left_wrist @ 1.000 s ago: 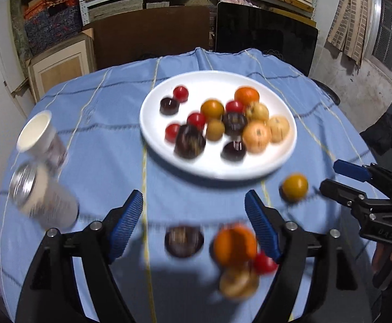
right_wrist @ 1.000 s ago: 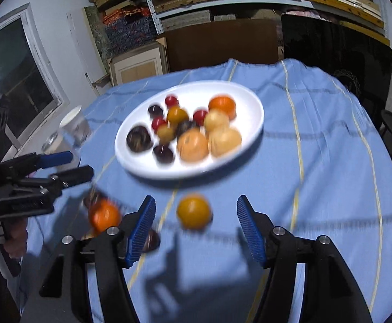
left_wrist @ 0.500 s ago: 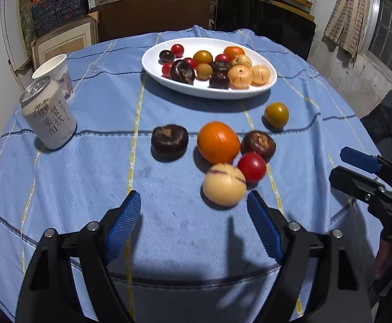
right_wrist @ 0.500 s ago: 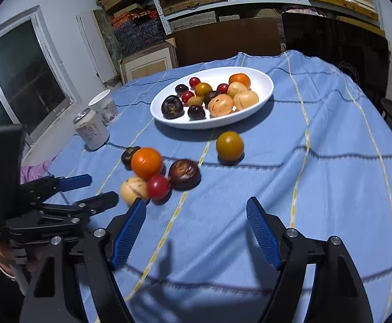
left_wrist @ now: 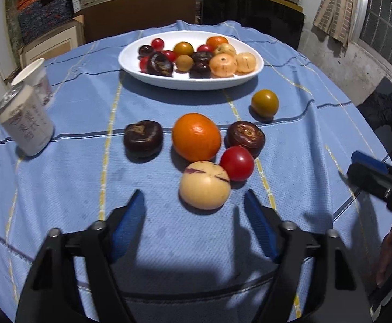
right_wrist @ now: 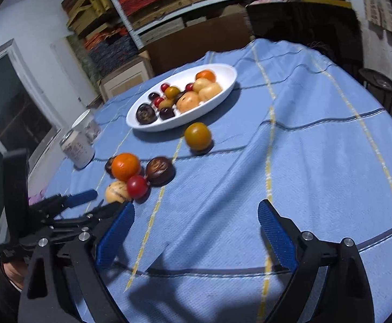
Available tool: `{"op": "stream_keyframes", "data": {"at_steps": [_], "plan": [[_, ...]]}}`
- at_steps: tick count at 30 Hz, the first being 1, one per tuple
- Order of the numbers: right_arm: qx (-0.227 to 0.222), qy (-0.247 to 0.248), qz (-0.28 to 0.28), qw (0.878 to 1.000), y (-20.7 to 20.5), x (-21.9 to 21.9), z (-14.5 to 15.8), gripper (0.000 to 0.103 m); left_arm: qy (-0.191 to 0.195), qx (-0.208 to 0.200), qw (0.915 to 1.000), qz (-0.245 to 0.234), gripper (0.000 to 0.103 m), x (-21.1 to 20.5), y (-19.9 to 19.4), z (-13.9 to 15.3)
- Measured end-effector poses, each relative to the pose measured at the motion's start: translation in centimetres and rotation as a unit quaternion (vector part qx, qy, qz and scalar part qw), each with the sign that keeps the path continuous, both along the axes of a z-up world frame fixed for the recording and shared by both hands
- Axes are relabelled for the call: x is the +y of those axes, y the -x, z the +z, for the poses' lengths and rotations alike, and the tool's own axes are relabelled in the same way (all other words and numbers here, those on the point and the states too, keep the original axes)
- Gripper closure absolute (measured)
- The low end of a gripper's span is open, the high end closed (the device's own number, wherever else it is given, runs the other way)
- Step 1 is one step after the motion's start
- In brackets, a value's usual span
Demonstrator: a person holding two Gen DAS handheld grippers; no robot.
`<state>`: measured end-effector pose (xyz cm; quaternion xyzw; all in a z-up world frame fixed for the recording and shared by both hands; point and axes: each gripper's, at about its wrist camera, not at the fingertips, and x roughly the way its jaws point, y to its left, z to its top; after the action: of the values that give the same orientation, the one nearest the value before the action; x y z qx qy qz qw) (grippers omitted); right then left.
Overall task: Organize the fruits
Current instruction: 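Withdraw both tools from the plate back over the fruit cluster, then grasp a pale yellow fruit with the left tool while the right tool grasps a yellow-orange fruit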
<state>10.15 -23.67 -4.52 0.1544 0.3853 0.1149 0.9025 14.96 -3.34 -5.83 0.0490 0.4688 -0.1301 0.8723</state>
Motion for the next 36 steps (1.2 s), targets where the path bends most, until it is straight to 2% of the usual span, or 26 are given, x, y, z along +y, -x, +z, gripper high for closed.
{"op": "stream_keyframes", "data": {"at_steps": [4,8,12,16,18,20,25,28,36], "plan": [[-0.022,0.036,-0.001,0.999,-0.4,0.5,0.5,0.009,0.004,0.012,0.9999,-0.005,0.048,-0.3,-0.7,-0.8],[-0.025,0.083,0.010,0.996,-1.4,1.7,0.6,0.009,0.007,0.005,0.9999,-0.014,0.062,-0.6,-1.1,-0.8],[-0.030,0.154,0.028,0.987,-2.6,3.4,0.7,0.009,0.008,0.002,0.9998,-0.021,0.063,-0.6,-1.0,-0.8],[-0.038,0.164,0.041,0.985,-5.0,4.1,1.1,0.010,0.021,0.001,0.9995,-0.024,0.063,-0.2,-1.0,-0.9],[-0.027,0.160,0.045,0.986,-6.8,4.3,1.0,0.015,0.021,-0.001,0.9994,-0.027,0.063,-0.2,-1.0,-0.9],[-0.008,0.149,0.051,0.987,-8.7,4.4,0.6,0.028,0.019,-0.001,0.9994,-0.029,0.063,-0.3,-1.0,-1.0],[0.019,0.152,0.048,0.987,-11.7,5.1,-1.2,0.037,0.024,-0.001,0.9993,-0.029,0.062,-0.1,-1.1,-1.0],[0.043,0.152,0.054,0.986,-13.0,5.8,-2.4,0.065,0.023,-0.002,0.9993,-0.029,0.062,-0.2,-1.0,-1.1],[0.032,0.117,0.052,0.991,-11.1,4.7,-1.5,0.066,0.025,-0.005,0.9993,-0.028,0.063,-0.2,-0.7,-0.3]]}}
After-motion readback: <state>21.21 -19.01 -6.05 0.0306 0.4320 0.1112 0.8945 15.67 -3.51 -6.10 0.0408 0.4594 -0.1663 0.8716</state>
